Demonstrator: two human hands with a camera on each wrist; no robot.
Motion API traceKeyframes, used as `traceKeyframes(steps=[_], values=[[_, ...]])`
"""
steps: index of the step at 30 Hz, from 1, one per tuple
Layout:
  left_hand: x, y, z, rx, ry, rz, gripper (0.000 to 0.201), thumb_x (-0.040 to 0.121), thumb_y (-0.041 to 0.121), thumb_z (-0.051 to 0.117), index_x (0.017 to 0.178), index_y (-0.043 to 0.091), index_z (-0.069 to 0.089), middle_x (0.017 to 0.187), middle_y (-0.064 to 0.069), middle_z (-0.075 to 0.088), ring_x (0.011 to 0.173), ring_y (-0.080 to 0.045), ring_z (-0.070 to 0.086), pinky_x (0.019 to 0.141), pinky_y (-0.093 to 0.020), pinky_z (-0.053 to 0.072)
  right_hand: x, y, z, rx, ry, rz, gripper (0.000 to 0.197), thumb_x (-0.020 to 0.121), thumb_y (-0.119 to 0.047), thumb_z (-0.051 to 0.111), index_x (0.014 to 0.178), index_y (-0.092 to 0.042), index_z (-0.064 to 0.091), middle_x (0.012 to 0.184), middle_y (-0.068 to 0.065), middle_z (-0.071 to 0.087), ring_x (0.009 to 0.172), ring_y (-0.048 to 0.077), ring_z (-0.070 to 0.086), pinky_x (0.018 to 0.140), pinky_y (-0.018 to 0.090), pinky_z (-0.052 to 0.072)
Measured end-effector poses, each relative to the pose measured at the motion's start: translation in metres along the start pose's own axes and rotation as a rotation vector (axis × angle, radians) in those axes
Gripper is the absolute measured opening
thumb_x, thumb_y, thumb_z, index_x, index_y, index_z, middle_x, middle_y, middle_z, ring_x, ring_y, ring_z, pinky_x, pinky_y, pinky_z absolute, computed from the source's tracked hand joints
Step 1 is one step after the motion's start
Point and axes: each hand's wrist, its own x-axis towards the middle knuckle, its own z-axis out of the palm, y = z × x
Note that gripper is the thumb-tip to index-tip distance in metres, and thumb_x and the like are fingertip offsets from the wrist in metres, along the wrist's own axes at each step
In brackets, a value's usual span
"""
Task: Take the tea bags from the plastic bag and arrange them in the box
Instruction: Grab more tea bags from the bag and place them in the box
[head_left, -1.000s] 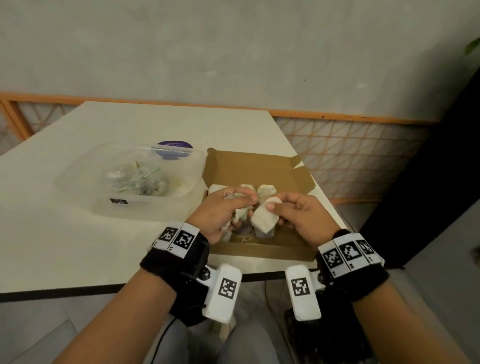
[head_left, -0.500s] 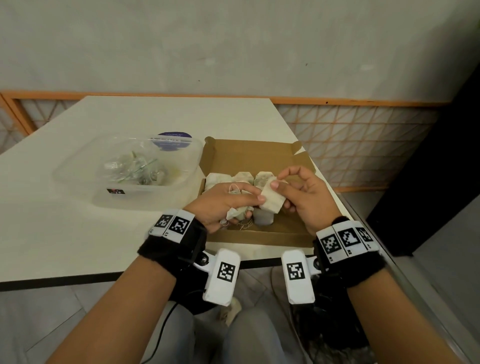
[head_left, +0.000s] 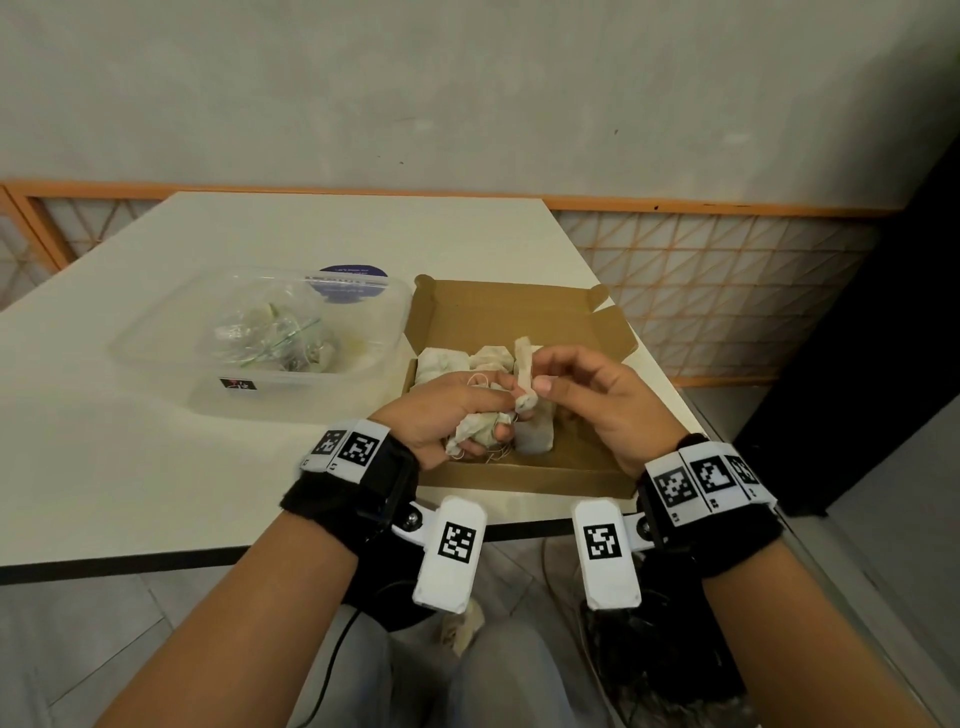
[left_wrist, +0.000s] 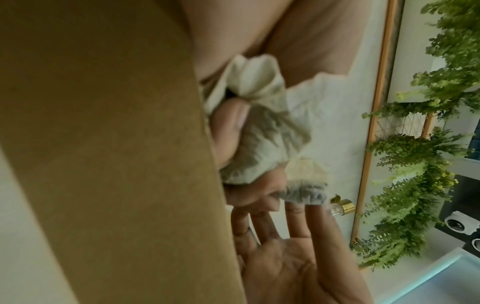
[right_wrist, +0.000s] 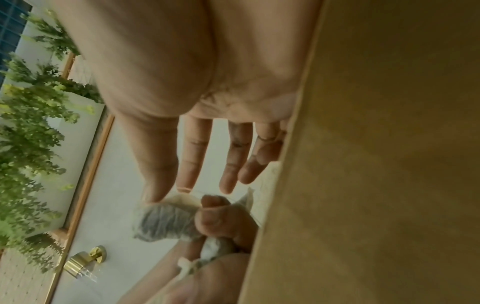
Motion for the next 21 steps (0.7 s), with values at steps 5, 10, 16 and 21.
traceKeyframes(steps=[5,10,16,21], values=[[-0.001,0.001,0.001,0.022,-0.035,-0.011,0.006,0.088,0.005,0.057,0.087,0.012,0.058,0.076,-0.003,0.056,0.047,-0.004,0.048,0.031,-0.011,0.023,0.004,0.002,-0.003,0.031,-0.091,0.138,0.032,0.08,-0.007,0.067,0.11,-0.013,0.062,0.108,0.011,0.063,0.091,0.008,0.061,0.074,0.014,0.049],[-0.001,0.001,0.001,0.032,0.014,-0.03,0.002,0.089,0.012,0.058,0.089,0.012,0.06,0.071,-0.008,0.051,0.048,-0.008,0.044,0.03,-0.012,0.026,0.005,0.004,-0.003,0.167,-0.013,0.155,0.032,0.054,-0.029,0.086,0.078,-0.013,0.072,0.078,0.005,0.069,0.069,0.015,0.061,0.067,0.024,0.052],[-0.013,0.013,-0.013,-0.44,0.1,0.156,0.014,0.085,0.012,0.053,0.099,0.012,0.054,0.081,-0.003,0.062,0.052,-0.005,0.052,0.033,-0.011,0.032,0.008,-0.006,-0.007,0.143,0.153,0.163,0.011,0.065,-0.018,0.067,0.06,-0.011,0.06,0.056,0.0,0.052,0.056,0.011,0.041,0.042,0.014,0.032],[-0.036,0.005,-0.032,-0.647,0.017,0.247,0.013,0.083,0.013,0.059,0.095,0.015,0.059,0.082,0.0,0.061,0.055,-0.005,0.052,0.037,-0.011,0.03,0.006,-0.008,0.003,-0.176,0.135,0.225,0.012,0.074,-0.016,0.073,0.078,-0.007,0.067,0.062,0.001,0.057,0.048,0.006,0.043,0.043,0.013,0.035]])
